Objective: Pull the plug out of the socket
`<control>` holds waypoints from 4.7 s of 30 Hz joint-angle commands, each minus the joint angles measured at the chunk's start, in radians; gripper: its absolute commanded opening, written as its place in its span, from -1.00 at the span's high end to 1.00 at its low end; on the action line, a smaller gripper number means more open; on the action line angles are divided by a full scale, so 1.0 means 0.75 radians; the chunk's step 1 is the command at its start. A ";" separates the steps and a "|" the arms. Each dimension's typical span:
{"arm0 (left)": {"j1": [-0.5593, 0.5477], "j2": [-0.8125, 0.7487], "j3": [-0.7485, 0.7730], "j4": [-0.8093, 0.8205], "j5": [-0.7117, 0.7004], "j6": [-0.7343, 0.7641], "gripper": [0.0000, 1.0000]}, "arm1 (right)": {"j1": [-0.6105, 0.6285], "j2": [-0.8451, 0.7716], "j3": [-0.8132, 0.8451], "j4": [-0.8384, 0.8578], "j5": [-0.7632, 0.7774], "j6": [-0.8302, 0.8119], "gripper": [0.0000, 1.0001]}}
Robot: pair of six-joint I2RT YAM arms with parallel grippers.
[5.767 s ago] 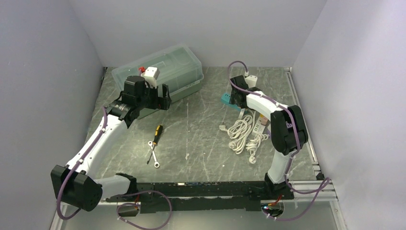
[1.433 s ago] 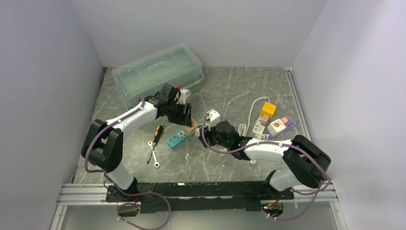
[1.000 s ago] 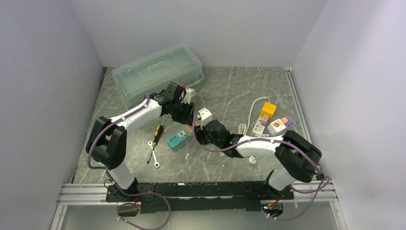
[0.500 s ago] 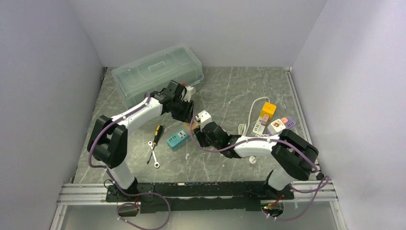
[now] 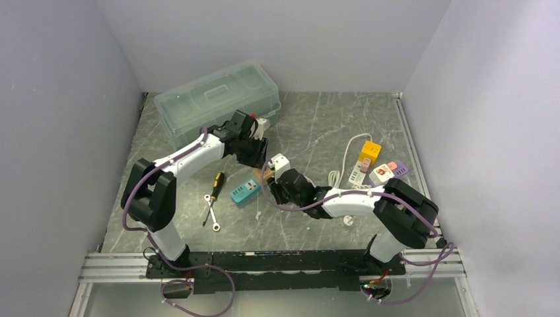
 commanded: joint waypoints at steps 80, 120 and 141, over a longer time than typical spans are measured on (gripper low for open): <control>-0.022 -0.306 -0.195 -0.004 -0.183 0.136 -0.91 | -0.072 -0.024 0.029 0.023 -0.007 0.004 1.00; -0.053 -0.067 -0.180 0.220 -0.026 0.096 -0.82 | -0.072 0.003 0.053 0.012 -0.071 0.024 1.00; -0.090 -0.023 -0.139 0.123 -0.164 0.208 0.42 | -0.076 0.003 0.051 -0.001 -0.053 -0.063 1.00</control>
